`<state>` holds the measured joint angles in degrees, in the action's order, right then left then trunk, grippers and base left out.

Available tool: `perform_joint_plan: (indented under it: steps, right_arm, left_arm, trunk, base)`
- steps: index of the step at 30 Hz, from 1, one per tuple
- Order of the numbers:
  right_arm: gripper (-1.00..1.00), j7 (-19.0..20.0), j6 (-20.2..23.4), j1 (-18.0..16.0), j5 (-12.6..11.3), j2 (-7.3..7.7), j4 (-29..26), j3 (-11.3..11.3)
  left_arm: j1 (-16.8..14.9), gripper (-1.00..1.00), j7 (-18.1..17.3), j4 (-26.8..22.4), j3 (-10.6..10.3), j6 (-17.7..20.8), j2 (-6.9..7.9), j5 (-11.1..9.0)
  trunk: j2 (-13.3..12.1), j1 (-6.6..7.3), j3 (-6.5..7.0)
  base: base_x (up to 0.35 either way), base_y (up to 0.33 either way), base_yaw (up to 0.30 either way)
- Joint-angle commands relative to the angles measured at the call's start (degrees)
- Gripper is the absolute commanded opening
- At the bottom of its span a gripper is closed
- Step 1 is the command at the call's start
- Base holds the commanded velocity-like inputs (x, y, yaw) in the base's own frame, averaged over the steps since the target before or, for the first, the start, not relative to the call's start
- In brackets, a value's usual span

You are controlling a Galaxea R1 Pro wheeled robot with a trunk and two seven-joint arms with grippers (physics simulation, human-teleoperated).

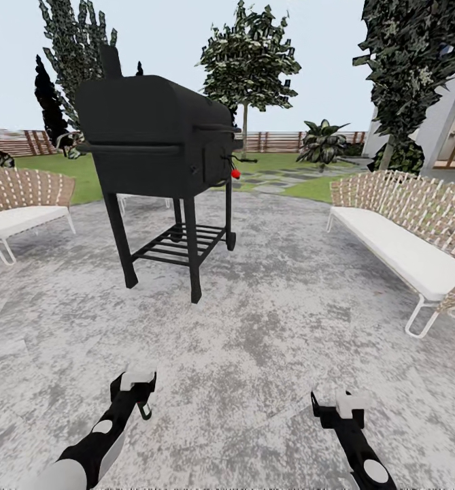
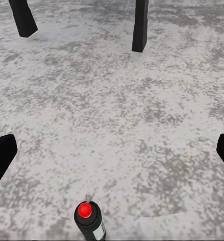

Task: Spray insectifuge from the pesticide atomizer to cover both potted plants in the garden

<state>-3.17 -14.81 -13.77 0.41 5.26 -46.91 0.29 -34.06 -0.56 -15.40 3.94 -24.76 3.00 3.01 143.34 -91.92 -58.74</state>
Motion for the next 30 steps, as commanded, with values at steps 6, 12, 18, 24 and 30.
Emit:
perform_joint_plan:
  steps: [6, 12, 18, 24, 30]
  right_arm:
    - [1.00, -0.25, -0.20, -0.03, -0.05, 0.01, -0.17, 0.06]
    - [1.00, -0.26, -0.15, -0.03, -0.06, -0.06, -0.19, -0.07]
    - [1.00, -0.26, -0.21, -0.03, -0.06, -0.02, -0.20, -0.11]
    - [1.00, -0.26, -0.22, -0.03, -0.06, -0.03, -0.20, -0.11]
    - [1.00, -0.26, -0.22, -0.03, -0.06, -0.04, -0.20, -0.15]
  left_arm:
    - [-0.04, 1.00, -0.06, 0.02, 0.43, -0.20, 0.00, 0.33]
    - [-0.04, 1.00, -0.06, 0.02, 0.53, -0.15, 0.07, 0.25]
    - [-0.04, 1.00, -0.06, 0.02, 0.55, -0.12, 0.15, 0.24]
    - [-0.04, 1.00, -0.06, 0.02, 0.61, -0.15, 0.16, 0.24]
    - [-0.04, 1.00, -0.06, 0.02, 0.60, -0.16, 0.16, 0.24]
  trunk:
    - [0.10, -0.14, -1.39]
    - [0.18, -0.29, -3.00]
    - [0.26, -0.45, -4.60]
    - [0.34, -0.60, -5.96]
    - [0.42, -0.76, -7.68]
  base:
    - [0.000, 0.000, 0.000]
    - [0.000, 0.000, 0.086]
    - [0.000, 0.000, 0.114]
    - [0.000, 0.000, 0.010]
    - [0.000, 0.000, 0.000]
